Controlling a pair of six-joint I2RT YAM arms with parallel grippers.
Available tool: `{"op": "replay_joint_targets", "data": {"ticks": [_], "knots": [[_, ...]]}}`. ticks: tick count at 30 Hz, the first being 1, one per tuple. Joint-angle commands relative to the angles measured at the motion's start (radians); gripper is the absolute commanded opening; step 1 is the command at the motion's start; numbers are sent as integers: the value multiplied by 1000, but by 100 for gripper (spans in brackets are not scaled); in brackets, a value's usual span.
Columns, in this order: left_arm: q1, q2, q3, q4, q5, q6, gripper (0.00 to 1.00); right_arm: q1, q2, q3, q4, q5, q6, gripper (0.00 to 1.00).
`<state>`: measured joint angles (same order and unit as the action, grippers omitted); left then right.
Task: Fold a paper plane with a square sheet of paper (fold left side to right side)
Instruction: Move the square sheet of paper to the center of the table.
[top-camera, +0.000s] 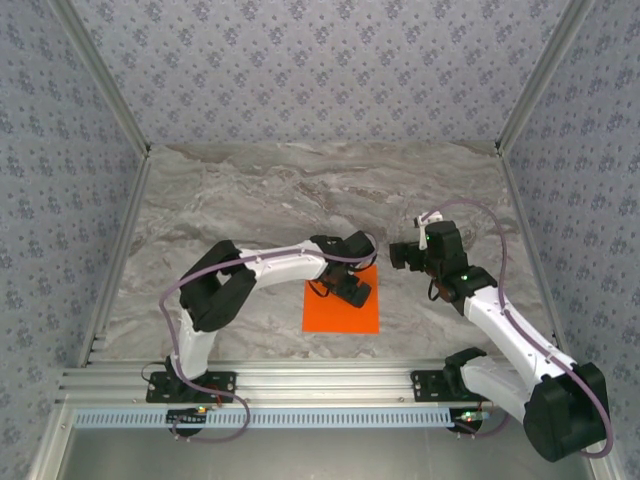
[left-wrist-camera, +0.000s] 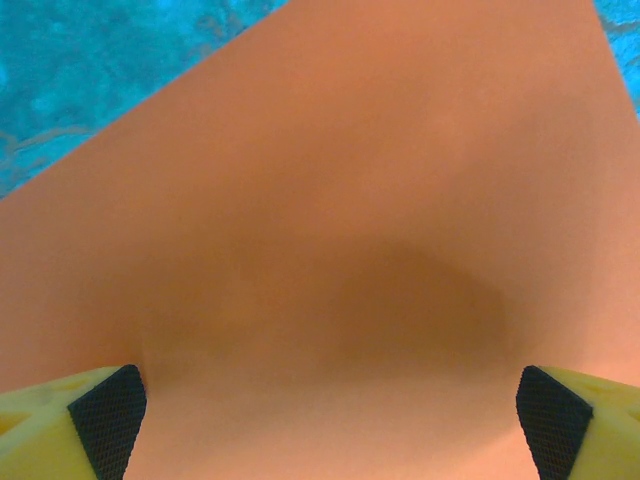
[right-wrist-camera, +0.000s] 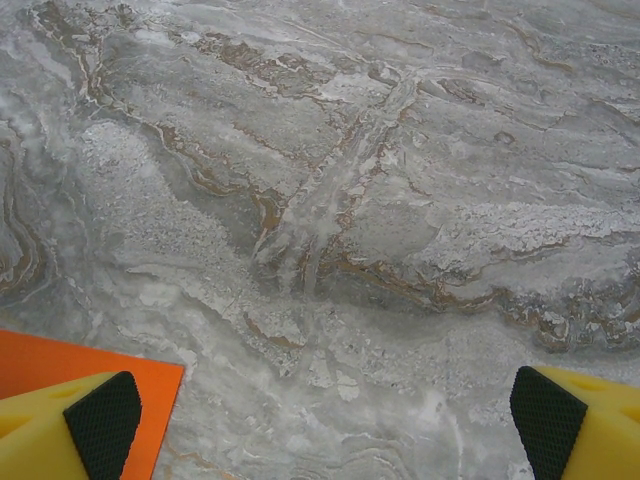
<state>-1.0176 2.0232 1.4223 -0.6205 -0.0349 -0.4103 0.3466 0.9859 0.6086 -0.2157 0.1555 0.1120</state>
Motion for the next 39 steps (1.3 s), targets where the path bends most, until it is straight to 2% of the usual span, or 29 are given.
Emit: {"op": "replay_joint_targets", "data": {"ticks": [1,5,20,27,32,36,39], "knots": [[0,34,43,-52,47,-20,98,11,7,17,-21,27,-14,100],[29,57,54,-51,78,-27,98,12,7,18,-25,27,-18,100],[163,166,234,-120,-2,69,98,17,-3,29,-55,29,-19,100],[183,117,284,-117,40,117,98,9,35,58,-66,-96,45,100],[220,-45,189,-64,106,93,98,10,139,121,-75,-199,110,100],[271,-197,10,27,202,29,98,21,275,199,-81,-272,155,100],[298,-295,-144,98,291,-34,98,37,390,270,-106,-263,191,100]]}}
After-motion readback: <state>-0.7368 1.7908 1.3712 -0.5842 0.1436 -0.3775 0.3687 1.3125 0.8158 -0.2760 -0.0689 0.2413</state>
